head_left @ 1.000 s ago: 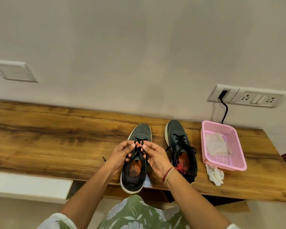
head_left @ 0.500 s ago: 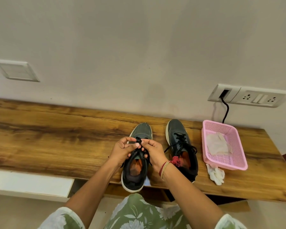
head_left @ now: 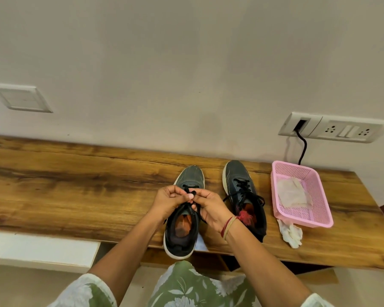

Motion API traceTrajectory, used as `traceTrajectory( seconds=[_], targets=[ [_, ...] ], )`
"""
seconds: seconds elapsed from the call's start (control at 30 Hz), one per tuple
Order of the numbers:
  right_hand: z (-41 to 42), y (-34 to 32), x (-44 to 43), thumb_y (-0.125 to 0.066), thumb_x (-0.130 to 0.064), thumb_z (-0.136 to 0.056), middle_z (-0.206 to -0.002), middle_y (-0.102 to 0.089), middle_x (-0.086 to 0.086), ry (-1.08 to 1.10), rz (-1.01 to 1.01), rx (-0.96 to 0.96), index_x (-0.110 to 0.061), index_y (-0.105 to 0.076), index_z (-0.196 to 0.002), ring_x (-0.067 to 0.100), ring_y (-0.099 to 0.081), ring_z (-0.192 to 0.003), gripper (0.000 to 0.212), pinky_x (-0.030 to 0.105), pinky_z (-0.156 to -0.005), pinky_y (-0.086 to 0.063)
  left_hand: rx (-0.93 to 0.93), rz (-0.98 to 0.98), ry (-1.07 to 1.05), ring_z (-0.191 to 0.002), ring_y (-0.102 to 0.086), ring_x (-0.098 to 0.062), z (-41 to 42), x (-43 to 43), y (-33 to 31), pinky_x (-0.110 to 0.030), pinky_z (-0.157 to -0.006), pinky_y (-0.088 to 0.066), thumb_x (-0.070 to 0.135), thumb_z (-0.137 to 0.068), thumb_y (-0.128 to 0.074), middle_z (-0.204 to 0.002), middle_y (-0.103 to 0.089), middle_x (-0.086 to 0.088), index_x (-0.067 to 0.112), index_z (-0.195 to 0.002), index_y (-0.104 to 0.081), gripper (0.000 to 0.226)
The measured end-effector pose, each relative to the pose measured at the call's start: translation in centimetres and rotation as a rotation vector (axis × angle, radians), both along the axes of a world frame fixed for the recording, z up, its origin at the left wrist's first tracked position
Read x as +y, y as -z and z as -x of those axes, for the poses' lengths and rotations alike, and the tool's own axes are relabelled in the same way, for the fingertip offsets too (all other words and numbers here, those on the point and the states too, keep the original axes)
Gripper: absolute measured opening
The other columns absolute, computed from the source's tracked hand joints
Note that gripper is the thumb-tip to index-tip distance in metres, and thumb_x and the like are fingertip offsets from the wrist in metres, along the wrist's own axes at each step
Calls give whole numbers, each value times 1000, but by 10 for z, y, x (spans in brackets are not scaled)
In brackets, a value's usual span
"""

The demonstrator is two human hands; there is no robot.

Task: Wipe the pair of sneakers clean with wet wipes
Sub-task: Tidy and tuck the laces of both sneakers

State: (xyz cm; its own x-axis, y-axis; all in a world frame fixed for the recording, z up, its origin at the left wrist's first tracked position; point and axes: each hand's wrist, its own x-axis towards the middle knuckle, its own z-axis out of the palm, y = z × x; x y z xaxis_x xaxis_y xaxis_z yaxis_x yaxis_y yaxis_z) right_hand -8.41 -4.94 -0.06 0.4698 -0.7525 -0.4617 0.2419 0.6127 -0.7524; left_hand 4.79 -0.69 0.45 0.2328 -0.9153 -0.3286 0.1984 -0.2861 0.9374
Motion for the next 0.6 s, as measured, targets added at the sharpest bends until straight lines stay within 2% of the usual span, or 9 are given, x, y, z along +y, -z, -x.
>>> traceTrajectory(
  seconds=[0.07,0.17,0.3,0.43,0.53,0.6],
  targets=[
    [3,-3,-1,-44,8,-92,-80,-69,7,-31,0,-16,2,-63,-106,10,-60,-67,25,16,-58,-49,-35,26,-22,-49,-64,-9,-1,-2,3,-19,-51,-52,-6,-74,-73,-55,-68,-3,0,-74,-59,15],
    [7,-3,0,-43,7,-92,-85,-66,9,-34,-9,-58,4,-61,-112,11,-59,-72,27,18,-61,-48,-73,52,-50,-47,-63,-9,2,-5,5,-19,-49,-51,-5,-73,-75,-54,-68,-3,1,-71,-59,18],
    [11,-1,3,-52,0,-88,-85,-65,11,-1,-54,-156,2,-63,-108,14,-59,-75,23,20,-65,-48,-86,76,-29,-48,-63,-10,2,-8,7,-21,-51,-53,-4,-73,-75,-56,-68,-5,1,-71,-59,17],
    [7,-1,1,-53,-2,-90,-79,-65,10,44,-89,-87,2,-64,-99,11,-58,-66,15,15,-59,-48,-210,95,22,-50,-60,-4,-2,-9,11,-19,-54,-50,-6,-69,-78,-54,-66,3,8,-66,-61,23],
    [5,1,-2,-50,-2,-92,-76,-66,12,77,-152,-105,1,-66,-90,11,-58,-59,16,14,-54,-50,-156,68,125,-53,-64,-5,-8,-6,8,-17,-54,-52,-9,-73,-73,-57,-68,2,5,-73,-62,18],
    [6,2,-3,-50,-2,-93,-77,-66,12,43,-122,-81,2,-65,-91,10,-59,-58,16,14,-55,-51,-90,29,212,-57,-67,-7,-14,-4,6,-17,-55,-53,-10,-78,-67,-61,-70,1,4,-81,-63,14]
  ],
)
